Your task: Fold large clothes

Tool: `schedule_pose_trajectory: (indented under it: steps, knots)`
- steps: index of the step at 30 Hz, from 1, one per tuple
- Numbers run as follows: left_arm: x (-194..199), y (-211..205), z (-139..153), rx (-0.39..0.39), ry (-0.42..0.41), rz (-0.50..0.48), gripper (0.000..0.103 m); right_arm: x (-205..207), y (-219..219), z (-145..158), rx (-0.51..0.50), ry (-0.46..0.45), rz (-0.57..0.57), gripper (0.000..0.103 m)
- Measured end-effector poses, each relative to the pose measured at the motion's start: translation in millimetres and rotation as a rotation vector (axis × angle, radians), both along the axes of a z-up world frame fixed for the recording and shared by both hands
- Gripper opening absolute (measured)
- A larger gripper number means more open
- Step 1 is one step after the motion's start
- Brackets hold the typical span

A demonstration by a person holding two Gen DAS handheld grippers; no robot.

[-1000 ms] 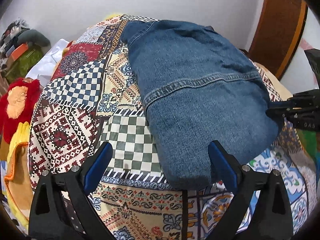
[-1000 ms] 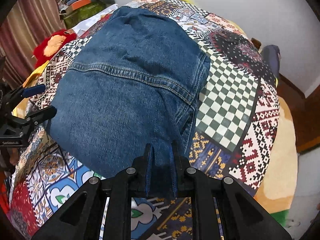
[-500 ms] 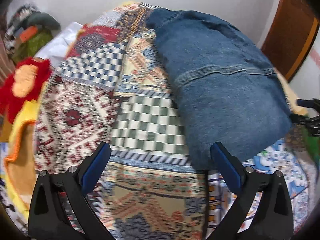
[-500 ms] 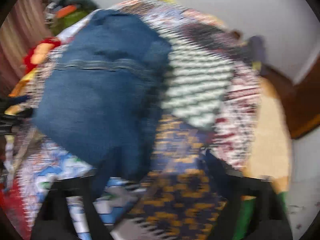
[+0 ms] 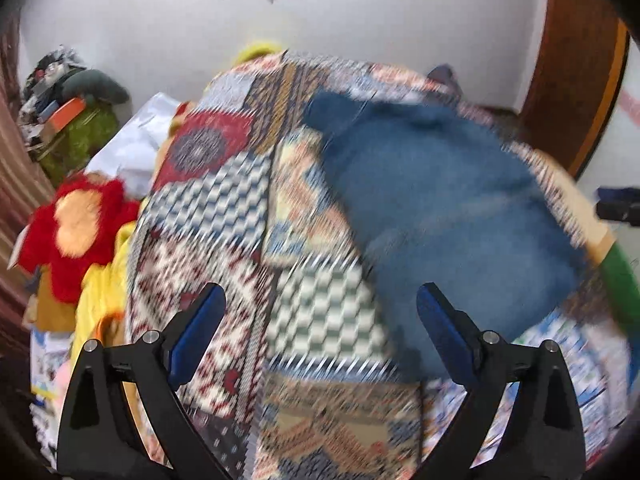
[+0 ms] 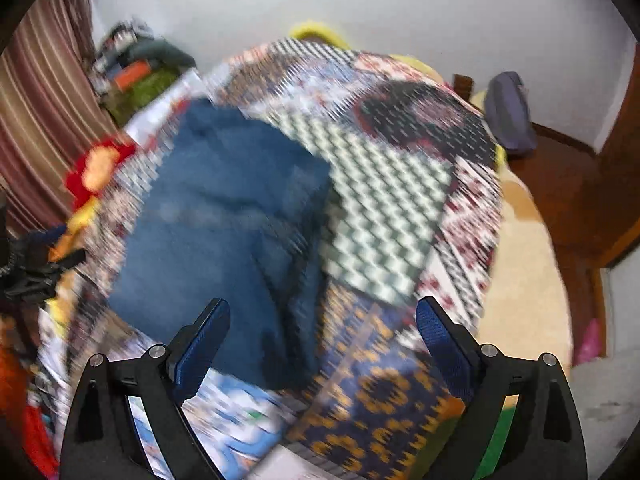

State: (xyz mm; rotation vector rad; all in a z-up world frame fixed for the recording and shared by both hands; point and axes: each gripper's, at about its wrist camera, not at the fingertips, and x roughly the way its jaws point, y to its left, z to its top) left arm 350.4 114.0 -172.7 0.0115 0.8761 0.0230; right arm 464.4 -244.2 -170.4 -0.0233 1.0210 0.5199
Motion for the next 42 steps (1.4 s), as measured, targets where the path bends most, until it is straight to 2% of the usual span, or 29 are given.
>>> schedule_pose_trajectory:
  steps: [2, 7, 11, 15, 17, 21, 23, 25, 29, 32, 35, 37, 40, 42]
  knots:
    - [19, -5, 11, -0.007, -0.028, -0.026, 0.097, 11, 11, 7, 0.049, 0.012, 0.025, 0.093]
    - [77, -25, 23, -0.048, -0.044, -0.125, 0.097, 40, 44, 10, 0.074, 0.003, 0.064, 0.093]
    - [128, -30, 1, -0.085, 0.013, -0.121, 0.098, 66, 64, -10, 0.068, 0.054, 0.064, 0.093]
    - [161, -30, -30, -0.173, 0.073, -0.104, 0.097, 91, 73, -44, 0.065, 0.135, 0.07, 0.093]
    - [175, -27, -42, -0.189, 0.082, -0.086, 0.097, 102, 76, -59, 0.051, 0.179, 0.074, 0.093]
    - [188, -16, -53, -0.255, 0.076, -0.035, 0.097, 115, 76, -76, 0.031, 0.205, 0.102, 0.093]
    - [192, -11, -54, -0.284, 0.079, -0.017, 0.097, 123, 68, -80, 0.051, 0.224, 0.108, 0.093]
    - [192, -3, -47, -0.278, 0.064, 0.021, 0.097, 128, 57, -77, 0.053, 0.214, 0.07, 0.093]
    - [185, 23, -21, -0.273, 0.008, 0.1, 0.097, 124, 35, -52, -0.002, 0.108, -0.03, 0.093]
    - [173, 39, -2, -0.259, -0.029, 0.121, 0.097, 119, 23, -30, -0.064, 0.032, -0.08, 0.093]
    - [150, 46, 10, -0.22, -0.069, 0.108, 0.097, 110, 13, -11, -0.006, 0.024, -0.074, 0.093]
    - [137, 49, 10, -0.207, -0.065, 0.097, 0.097, 102, 11, -1, 0.029, 0.022, -0.062, 0.093]
    - [118, 44, 0, -0.19, -0.011, 0.071, 0.097, 84, 21, 5, 0.043, 0.014, -0.026, 0.093]
    - [103, 40, -8, -0.213, 0.014, 0.034, 0.097, 75, 29, 4, 0.04, 0.014, -0.002, 0.094]
